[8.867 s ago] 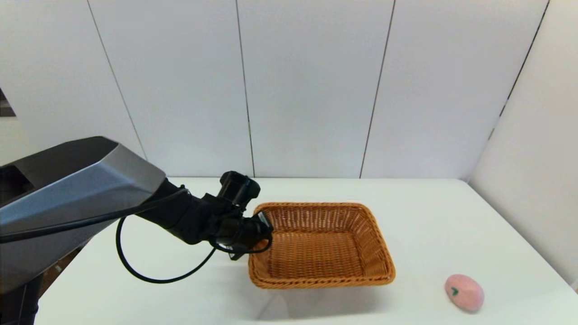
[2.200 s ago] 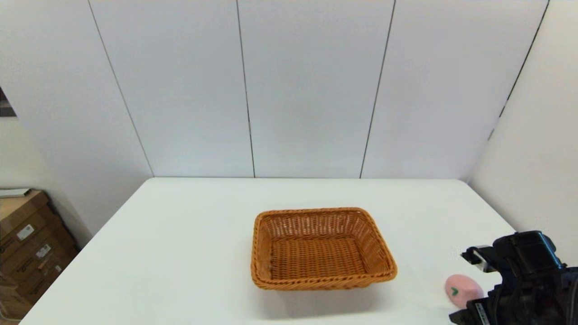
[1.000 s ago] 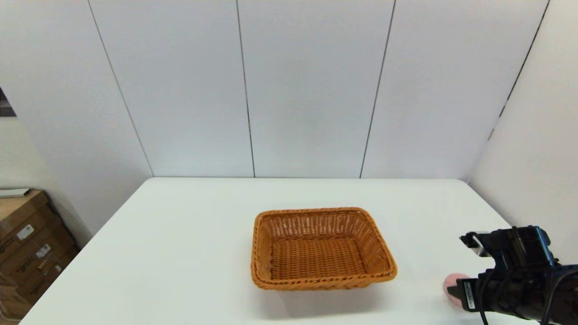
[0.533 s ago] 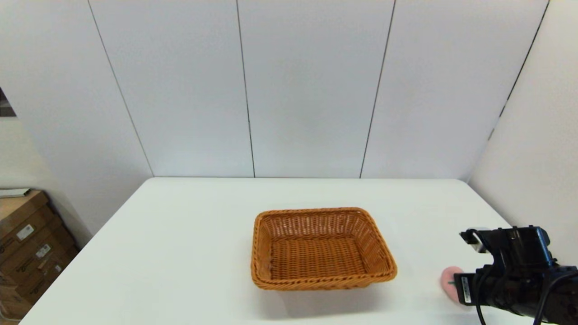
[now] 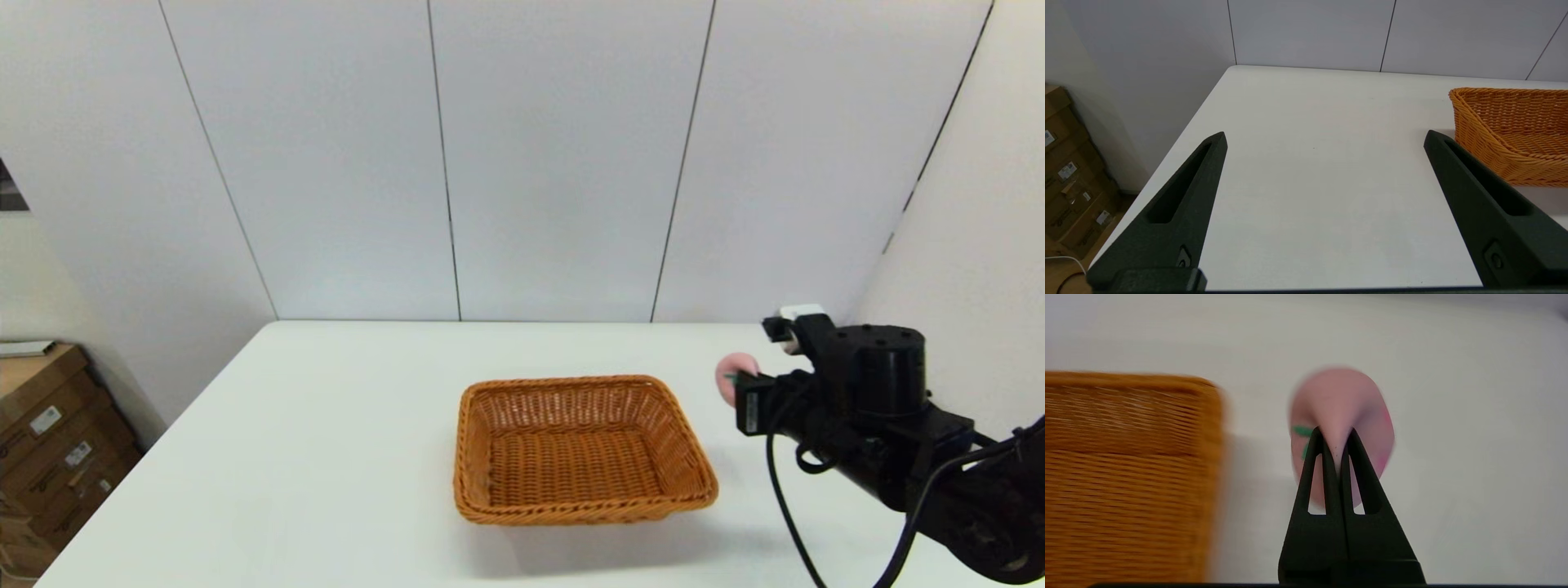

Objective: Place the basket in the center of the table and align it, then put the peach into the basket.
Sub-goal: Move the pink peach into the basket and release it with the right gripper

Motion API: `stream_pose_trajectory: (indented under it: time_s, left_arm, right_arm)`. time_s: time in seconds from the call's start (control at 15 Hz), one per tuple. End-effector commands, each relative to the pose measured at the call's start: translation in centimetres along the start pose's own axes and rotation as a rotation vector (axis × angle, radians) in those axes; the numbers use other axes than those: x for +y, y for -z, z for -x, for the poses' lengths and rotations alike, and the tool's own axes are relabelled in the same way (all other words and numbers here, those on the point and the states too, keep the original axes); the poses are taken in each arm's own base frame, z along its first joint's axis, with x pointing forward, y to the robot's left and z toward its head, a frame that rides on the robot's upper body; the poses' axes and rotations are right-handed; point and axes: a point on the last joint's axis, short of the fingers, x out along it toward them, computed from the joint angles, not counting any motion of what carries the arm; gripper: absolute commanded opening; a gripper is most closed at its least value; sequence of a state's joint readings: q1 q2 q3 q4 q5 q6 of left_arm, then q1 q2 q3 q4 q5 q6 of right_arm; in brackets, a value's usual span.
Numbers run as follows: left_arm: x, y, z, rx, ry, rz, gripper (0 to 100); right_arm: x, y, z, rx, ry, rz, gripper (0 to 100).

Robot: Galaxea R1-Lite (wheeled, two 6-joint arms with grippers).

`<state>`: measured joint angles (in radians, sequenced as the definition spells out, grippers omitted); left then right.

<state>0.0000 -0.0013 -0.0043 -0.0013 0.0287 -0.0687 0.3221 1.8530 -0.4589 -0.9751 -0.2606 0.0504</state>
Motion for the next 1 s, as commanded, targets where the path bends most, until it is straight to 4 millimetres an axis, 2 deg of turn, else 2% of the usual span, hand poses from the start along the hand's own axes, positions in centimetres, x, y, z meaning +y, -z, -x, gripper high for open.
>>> stream_pose_trajectory:
  time_s: [0.07, 0.2, 0.33, 0.47, 0.6, 0.67, 1.0]
  left_arm:
    - [0.0, 0.0, 0.0, 0.001, 0.0, 0.002, 100]
    - [0.0, 0.0, 0.0, 0.001, 0.0, 0.002, 100]
    - [0.0, 0.0, 0.0, -0.001, 0.0, 0.002, 100]
    - [0.0, 0.0, 0.0, 0.001, 0.0, 0.002, 100]
    - [0.0, 0.0, 0.0, -0.001, 0.0, 0.008, 100]
    - [0.0, 0.0, 0.0, -0.001, 0.0, 0.01, 100]
    - [0.0, 0.0, 0.0, -0.001, 0.0, 0.011, 100]
  right_arm:
    - [7.7, -0.7, -0.1, -0.067, -0.142, 0.083, 0]
    - [9.6, -0.3, 0.7, -0.067, -0.2, 0.117, 0]
    - [10.4, -0.4, 1.5, -0.078, -0.229, 0.126, 0]
    - [10.1, -0.3, 2.3, -0.074, -0.237, 0.13, 0]
    - [9.7, 0.8, 2.7, -0.034, -0.238, 0.145, 0]
    - [9.7, 1.2, 2.9, -0.021, -0.239, 0.154, 100]
    - [9.4, 0.2, 3.6, -0.058, -0.245, 0.113, 100]
